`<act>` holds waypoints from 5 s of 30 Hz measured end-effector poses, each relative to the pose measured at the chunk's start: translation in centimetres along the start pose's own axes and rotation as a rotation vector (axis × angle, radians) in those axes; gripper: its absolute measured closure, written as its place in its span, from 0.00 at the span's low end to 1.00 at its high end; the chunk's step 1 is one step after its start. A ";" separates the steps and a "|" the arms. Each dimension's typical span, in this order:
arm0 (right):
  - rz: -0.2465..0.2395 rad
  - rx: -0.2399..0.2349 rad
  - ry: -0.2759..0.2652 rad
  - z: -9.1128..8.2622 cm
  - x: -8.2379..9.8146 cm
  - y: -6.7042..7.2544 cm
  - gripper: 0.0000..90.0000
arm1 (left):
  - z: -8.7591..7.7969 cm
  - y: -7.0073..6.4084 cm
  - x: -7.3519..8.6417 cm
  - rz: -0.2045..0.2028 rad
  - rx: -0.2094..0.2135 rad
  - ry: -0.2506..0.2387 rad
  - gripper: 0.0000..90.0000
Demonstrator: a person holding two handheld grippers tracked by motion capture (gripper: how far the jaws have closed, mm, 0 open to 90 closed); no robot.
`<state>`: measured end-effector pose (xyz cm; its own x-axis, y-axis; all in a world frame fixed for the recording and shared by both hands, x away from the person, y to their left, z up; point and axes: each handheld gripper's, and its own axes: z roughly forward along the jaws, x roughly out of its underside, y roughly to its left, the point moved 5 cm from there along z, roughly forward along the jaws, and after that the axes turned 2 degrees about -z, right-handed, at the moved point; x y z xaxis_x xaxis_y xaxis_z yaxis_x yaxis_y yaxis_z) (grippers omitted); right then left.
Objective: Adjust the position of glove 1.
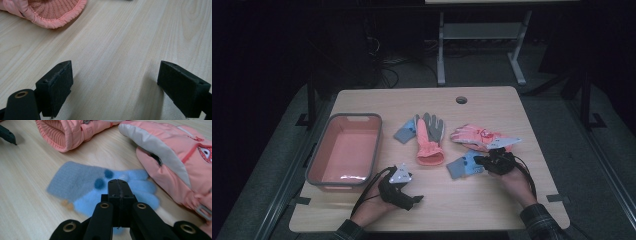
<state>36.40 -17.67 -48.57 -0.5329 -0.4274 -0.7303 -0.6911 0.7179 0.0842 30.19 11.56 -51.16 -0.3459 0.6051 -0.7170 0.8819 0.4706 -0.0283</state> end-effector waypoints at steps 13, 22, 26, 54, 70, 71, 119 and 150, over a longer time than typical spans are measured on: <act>0.001 -0.019 0.029 2.5 -0.8 0.6 1.00 | 0.0 0.0 0.0 -0.005 0.002 -0.001 0.14; -0.013 -0.032 0.064 3.1 -0.2 0.5 1.00 | 0.0 0.0 0.0 -0.005 0.001 -0.001 0.14; -0.019 -0.044 0.068 3.0 0.0 0.7 1.00 | 0.0 0.0 0.0 -0.004 -0.001 0.000 0.14; -0.196 -0.196 0.099 1.9 1.3 5.4 1.00 | 0.0 0.0 0.0 -0.003 -0.002 0.000 0.14; -0.287 -0.280 0.122 1.7 1.7 8.3 1.00 | 0.0 -0.1 0.0 -0.007 0.000 0.002 0.14; -0.266 -0.287 0.119 1.6 1.7 8.4 0.99 | 0.0 -0.1 0.0 -0.007 0.000 0.002 0.14; 0.013 0.112 0.015 -3.6 7.4 -0.8 0.14 | -0.9 7.4 -9.9 -0.222 -0.220 -0.038 0.99; 0.001 0.105 0.013 -3.5 7.3 -0.9 0.14 | 6.1 13.5 -11.6 -0.292 -0.299 0.050 0.99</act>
<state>31.39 -23.36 -51.63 -0.5406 -0.4336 -0.7210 -0.6357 0.7718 0.0125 48.04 6.95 -47.52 -0.5894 0.4458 -0.6737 0.6150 0.7884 -0.0164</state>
